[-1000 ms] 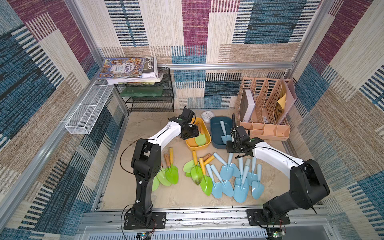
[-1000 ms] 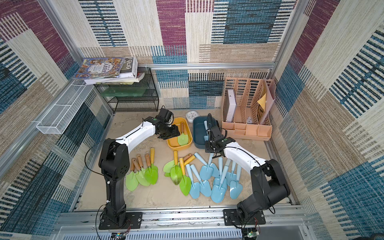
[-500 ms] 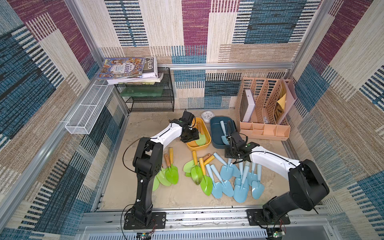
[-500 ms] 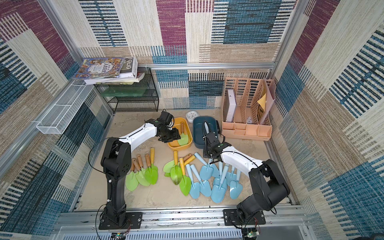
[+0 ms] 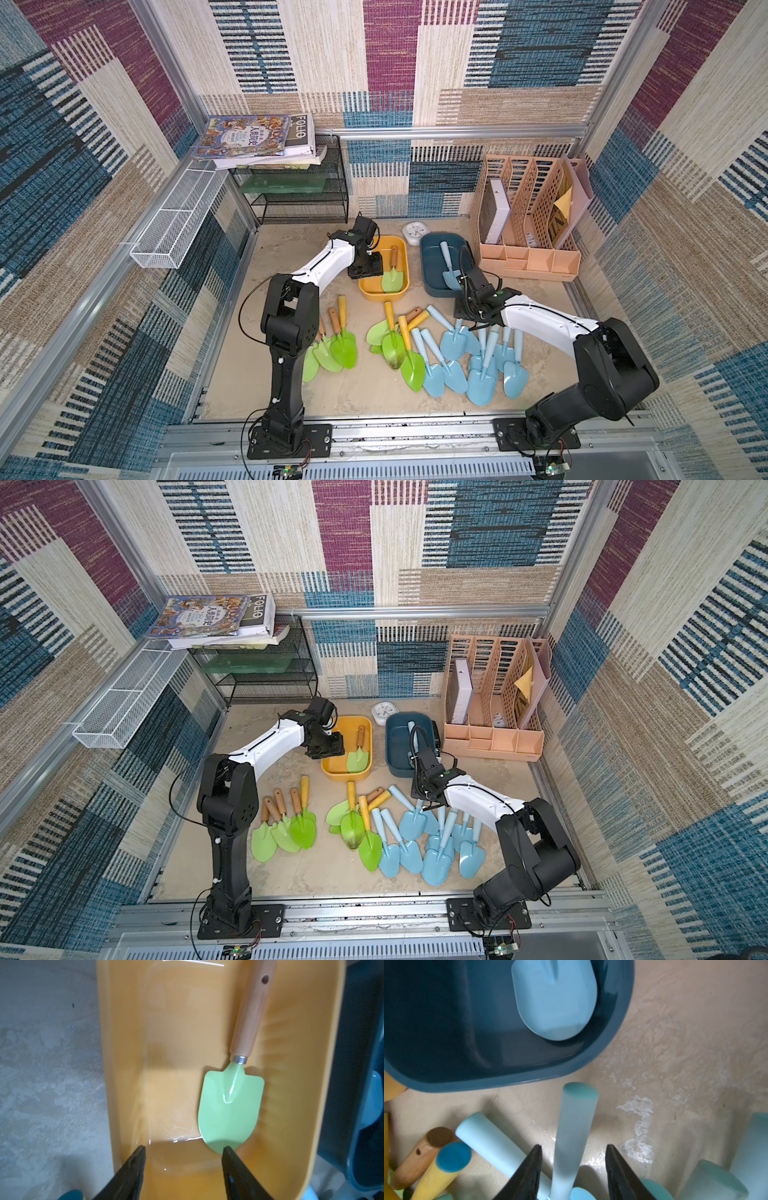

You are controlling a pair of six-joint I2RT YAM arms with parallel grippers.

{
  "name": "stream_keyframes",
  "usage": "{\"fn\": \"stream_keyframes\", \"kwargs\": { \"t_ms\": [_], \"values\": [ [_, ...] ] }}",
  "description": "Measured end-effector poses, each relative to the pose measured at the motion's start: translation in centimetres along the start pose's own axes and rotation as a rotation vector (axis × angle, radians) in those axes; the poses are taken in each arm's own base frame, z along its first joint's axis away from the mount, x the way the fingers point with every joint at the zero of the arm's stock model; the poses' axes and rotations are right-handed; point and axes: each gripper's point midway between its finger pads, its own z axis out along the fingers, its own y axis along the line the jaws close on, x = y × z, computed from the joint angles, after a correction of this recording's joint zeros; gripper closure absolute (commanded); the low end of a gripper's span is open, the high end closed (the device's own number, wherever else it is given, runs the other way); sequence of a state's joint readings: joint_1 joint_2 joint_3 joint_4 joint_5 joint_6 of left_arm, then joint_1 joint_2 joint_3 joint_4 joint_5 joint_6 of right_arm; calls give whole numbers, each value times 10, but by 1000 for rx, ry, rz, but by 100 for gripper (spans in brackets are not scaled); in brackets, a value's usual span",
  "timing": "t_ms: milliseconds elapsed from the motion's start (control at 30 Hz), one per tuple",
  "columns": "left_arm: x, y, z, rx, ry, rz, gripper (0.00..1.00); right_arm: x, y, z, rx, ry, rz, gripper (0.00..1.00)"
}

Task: Sort the small shovels by color and place them into the storage box
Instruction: Adjust the storage box at the center of the board, then pick up the shovel from the center of the board.

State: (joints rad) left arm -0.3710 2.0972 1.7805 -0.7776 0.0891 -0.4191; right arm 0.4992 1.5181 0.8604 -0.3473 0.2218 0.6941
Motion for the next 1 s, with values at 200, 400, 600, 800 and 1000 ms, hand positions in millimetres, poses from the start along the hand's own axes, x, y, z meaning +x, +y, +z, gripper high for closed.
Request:
{"fn": "stream_keyframes", "kwargs": {
  "t_ms": [200,400,600,800,1000],
  "values": [
    [-11,0,-32,-14,-71,36,38,7,-1,8,-9,22,17,50],
    [14,9,-44,-19,-56,29,38,10,3,17,-17,39,16,63],
    [40,16,-41,-3,-21,-20,38,15,2,15,-28,40,26,85],
    [43,11,-37,29,-12,-43,38,15,3,-2,-65,23,29,90],
    [39,5,-35,63,-23,-53,38,4,3,-31,-105,-17,32,90]
  ]
}}
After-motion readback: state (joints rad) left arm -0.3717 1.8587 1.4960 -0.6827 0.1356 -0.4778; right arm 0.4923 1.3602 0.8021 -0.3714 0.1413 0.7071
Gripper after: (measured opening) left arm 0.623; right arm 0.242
